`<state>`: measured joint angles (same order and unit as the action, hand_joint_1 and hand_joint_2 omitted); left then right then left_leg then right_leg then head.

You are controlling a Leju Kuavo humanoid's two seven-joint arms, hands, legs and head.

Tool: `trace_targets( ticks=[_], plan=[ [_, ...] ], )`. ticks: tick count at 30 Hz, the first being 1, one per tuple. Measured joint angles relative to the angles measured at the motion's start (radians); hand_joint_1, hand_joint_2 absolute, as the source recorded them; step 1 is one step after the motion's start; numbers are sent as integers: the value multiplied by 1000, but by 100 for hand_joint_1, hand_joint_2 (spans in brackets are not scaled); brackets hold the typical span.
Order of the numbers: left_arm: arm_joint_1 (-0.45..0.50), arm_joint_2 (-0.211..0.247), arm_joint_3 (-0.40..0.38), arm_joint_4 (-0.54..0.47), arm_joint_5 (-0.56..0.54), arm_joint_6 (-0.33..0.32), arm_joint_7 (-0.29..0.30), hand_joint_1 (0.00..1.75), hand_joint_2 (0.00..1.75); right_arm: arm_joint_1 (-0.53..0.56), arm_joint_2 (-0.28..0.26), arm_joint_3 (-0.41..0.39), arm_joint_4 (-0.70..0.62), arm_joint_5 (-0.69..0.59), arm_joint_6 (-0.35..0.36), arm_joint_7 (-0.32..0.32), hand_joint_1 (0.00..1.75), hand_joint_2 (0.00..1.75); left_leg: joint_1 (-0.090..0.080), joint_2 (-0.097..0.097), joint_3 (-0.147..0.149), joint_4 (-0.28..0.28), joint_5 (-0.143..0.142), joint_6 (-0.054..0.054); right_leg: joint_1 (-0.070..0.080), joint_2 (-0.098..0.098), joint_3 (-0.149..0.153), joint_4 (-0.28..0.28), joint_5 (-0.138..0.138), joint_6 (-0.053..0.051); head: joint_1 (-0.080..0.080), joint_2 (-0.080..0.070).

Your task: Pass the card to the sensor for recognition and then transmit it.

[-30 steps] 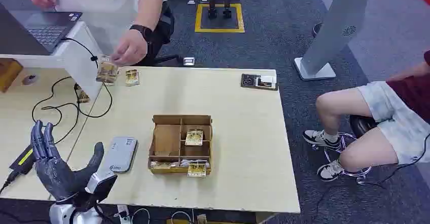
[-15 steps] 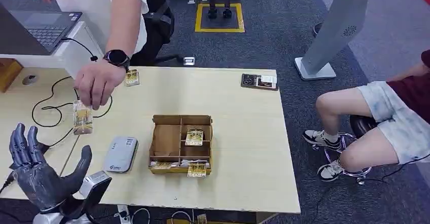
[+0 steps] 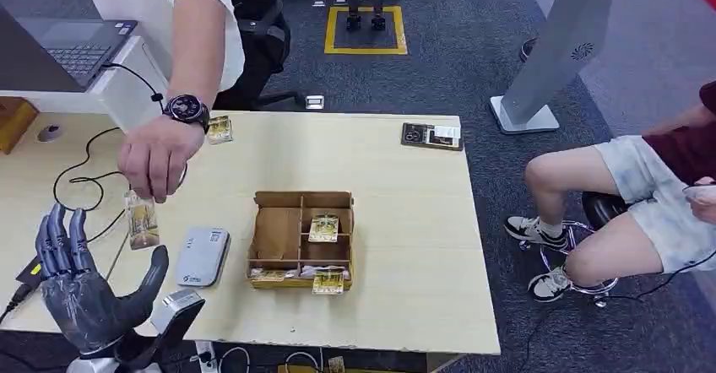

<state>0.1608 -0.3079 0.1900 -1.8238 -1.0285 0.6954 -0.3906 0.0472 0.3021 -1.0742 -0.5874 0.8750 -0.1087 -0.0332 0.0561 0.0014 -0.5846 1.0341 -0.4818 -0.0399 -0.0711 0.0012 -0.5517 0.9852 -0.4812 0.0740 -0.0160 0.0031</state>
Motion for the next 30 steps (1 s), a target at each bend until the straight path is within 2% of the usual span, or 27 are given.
trace_targets(
  ticks=[6, 7, 9, 10, 13, 19, 20, 21, 30],
  plan=[
    [-6, 2, -21, 9, -17, -1, -3, 0, 175, 1, 0, -6, -15, 29, 20, 13, 0, 175, 0, 0, 0, 0, 0, 0, 0, 0, 0, 0, 0, 0, 1, 0],
    [-7, 2, -26, 14, -18, -1, -4, 0, 0, 1, 0, -8, -15, 34, 21, 16, 0, 175, 0, 0, 0, 0, 0, 0, 0, 0, 0, 0, 0, 0, 0, 0],
    [-9, 3, -33, 24, -18, -1, -11, 0, 0, 1, 0, -13, -15, 37, 36, 28, 0, 175, 0, 0, 1, 0, 0, 0, 0, 0, 0, 0, 0, 0, 0, 0],
    [-11, 3, -35, 30, -18, -1, -12, 0, 175, 1, 0, -16, -15, 41, 43, 32, 0, 175, 0, 0, 0, 0, 0, 0, 0, 0, -1, 0, 0, 0, 0, 0],
    [-15, 4, -42, 53, -6, -1, -35, 0, 175, 3, -1, -25, -14, 71, 73, 34, 0, 175, 0, 0, 0, 0, 0, 0, 0, 0, -2, 0, 0, 0, 0, 0],
    [-19, 6, -47, 82, -25, -1, -42, 0, 175, 5, -3, -34, -16, 91, 69, 27, 0, 175, 0, 1, 0, 0, 0, 0, 0, 1, -1, 0, 0, 0, 0, 0],
    [-20, 6, -47, 85, -26, -1, -43, 10, 175, 5, -3, -35, -17, 94, 69, 27, 0, 175, 0, 1, 0, 0, 0, 0, 0, 1, -1, 0, 0, 0, 0, 0],
    [-20, 6, -47, 88, -27, -1, -43, 175, 175, 5, -3, -35, -18, 97, 69, 27, 0, 175, 0, 1, 0, 0, 0, 0, 0, 1, -1, 0, 0, 0, 0, 0],
    [-22, 7, -49, 96, -26, -1, -48, 175, 175, 5, -4, -46, -20, 112, 68, 23, 0, 175, 0, 1, 0, 0, 0, 0, 0, 1, -1, 0, 0, 0, 0, 0]
  ],
)
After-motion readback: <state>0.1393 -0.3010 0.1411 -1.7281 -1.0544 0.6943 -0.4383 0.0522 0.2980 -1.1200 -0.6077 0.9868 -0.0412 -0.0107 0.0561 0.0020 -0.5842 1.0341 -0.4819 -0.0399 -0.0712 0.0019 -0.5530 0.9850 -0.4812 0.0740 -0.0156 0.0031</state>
